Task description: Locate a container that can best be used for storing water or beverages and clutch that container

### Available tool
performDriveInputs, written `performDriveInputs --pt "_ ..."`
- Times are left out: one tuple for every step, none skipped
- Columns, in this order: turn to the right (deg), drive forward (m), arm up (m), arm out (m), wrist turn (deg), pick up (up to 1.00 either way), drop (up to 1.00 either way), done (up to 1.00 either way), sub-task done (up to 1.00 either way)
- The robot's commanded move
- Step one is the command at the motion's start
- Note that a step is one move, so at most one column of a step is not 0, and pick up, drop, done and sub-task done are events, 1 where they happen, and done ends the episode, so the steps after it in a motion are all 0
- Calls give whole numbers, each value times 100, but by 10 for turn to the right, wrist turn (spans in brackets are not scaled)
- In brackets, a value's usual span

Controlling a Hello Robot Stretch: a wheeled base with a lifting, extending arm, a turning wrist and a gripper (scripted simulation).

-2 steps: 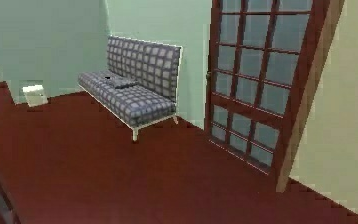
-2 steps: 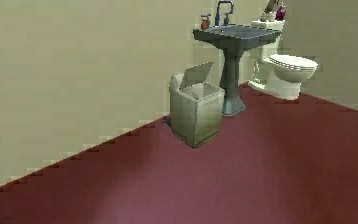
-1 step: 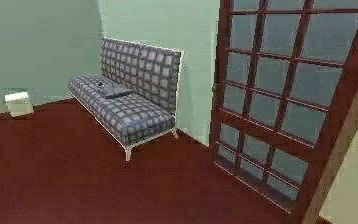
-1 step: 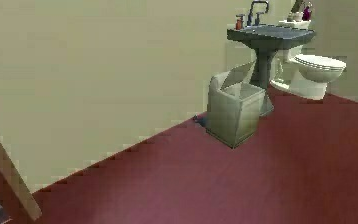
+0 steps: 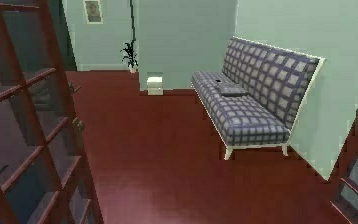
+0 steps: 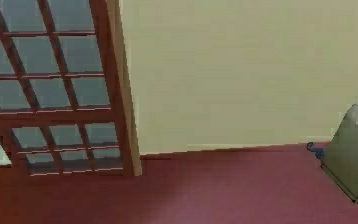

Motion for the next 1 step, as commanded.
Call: performDriveInputs --pt "0 100 0 0 0 0 0 0 0"
